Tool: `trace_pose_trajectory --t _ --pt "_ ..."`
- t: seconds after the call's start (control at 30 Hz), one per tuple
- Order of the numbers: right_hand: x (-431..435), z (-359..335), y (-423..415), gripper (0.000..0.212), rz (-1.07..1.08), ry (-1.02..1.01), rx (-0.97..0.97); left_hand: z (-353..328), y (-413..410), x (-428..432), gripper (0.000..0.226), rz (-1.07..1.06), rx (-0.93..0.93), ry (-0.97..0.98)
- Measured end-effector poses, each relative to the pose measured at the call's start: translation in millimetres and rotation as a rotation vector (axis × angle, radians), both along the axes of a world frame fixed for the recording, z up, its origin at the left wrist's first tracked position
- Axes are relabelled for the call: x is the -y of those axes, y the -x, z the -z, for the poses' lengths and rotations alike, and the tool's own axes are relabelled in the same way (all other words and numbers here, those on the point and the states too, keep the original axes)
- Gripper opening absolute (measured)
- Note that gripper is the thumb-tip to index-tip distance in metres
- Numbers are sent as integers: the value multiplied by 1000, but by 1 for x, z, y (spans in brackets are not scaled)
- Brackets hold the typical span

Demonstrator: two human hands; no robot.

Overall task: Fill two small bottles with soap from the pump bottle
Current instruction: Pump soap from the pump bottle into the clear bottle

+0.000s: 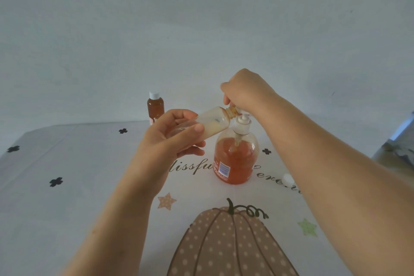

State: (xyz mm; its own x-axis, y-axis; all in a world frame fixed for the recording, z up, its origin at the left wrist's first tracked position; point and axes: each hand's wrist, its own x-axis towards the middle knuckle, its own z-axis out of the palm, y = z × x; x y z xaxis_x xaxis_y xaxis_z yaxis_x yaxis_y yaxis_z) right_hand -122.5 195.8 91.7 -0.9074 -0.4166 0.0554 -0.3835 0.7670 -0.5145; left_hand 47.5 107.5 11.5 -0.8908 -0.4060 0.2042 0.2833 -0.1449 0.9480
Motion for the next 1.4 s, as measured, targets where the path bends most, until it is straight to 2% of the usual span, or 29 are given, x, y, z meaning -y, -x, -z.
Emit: trace_pose_trajectory --t 0.2,0.47,0.63,0.97,1.4 --pt "4 12 2 29 4 -81 36 2 2 3 24 -18 24 -3" --pt "0 8 -2 28 -2 -16 8 1 1 2 25 -17 13 -11" --pt "-2 -2 -3 27 -21 -42 -59 0 0 -1 24 5 -11 -23" --pt "2 14 4 30 -7 -45 27 3 1 3 26 -3 26 2" --pt "0 -1 -1 29 -81 -32 -40 0 0 0 26 -7 2 -6"
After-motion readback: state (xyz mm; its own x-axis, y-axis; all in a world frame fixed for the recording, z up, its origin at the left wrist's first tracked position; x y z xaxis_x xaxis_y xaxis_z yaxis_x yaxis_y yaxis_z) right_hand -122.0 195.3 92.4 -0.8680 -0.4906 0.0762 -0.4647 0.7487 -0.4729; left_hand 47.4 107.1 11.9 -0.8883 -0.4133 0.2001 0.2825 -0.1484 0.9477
